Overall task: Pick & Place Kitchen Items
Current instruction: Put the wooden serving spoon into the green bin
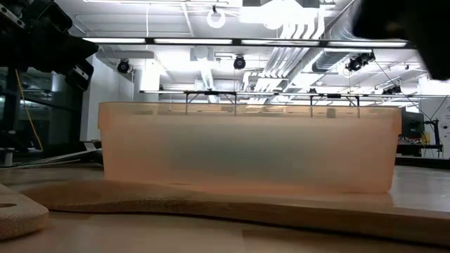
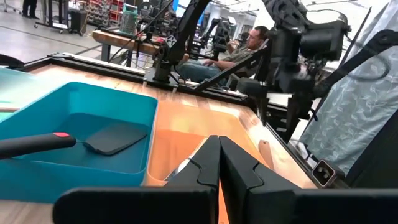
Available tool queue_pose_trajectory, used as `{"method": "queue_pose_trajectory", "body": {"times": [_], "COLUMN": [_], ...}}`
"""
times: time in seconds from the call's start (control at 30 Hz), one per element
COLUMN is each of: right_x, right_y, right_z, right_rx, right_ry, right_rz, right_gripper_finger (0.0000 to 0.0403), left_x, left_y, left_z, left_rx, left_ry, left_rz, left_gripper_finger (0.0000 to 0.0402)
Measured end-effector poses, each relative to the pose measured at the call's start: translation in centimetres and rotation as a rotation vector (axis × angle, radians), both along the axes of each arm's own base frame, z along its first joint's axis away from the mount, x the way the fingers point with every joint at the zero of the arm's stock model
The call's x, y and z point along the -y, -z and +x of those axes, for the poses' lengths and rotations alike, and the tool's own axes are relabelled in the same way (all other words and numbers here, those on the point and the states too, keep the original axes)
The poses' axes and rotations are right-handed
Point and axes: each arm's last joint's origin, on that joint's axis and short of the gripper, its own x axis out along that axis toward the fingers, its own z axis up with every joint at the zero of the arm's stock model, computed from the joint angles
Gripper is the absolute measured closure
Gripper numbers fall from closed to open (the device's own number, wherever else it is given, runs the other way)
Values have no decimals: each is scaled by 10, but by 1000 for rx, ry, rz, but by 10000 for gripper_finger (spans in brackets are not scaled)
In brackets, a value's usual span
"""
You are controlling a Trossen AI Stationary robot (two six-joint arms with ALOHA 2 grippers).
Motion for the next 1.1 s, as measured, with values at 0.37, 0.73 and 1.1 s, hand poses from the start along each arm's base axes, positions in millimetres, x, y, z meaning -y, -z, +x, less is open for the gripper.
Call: {"method": "queue_pose_trajectory", "body": {"times": [0.37,0.73,1.1], "right_x": [-11,-21,-21], "right_y": [36,62,68], "right_z": [-1,-1,-4], "right_rx": [-134,-175,-145], "right_ry": [174,180,185], "right_rz": [-6,-25,-123], "right_gripper_finger": [133,133,214], "left_x": [0,0,0], "left_y": [0,0,0], "left_z": [0,0,0], "left_rx": [0,0,0], "left_ry": [0,0,0], "left_rz": [0,0,0], "left_gripper_finger": [402,402,402]}}
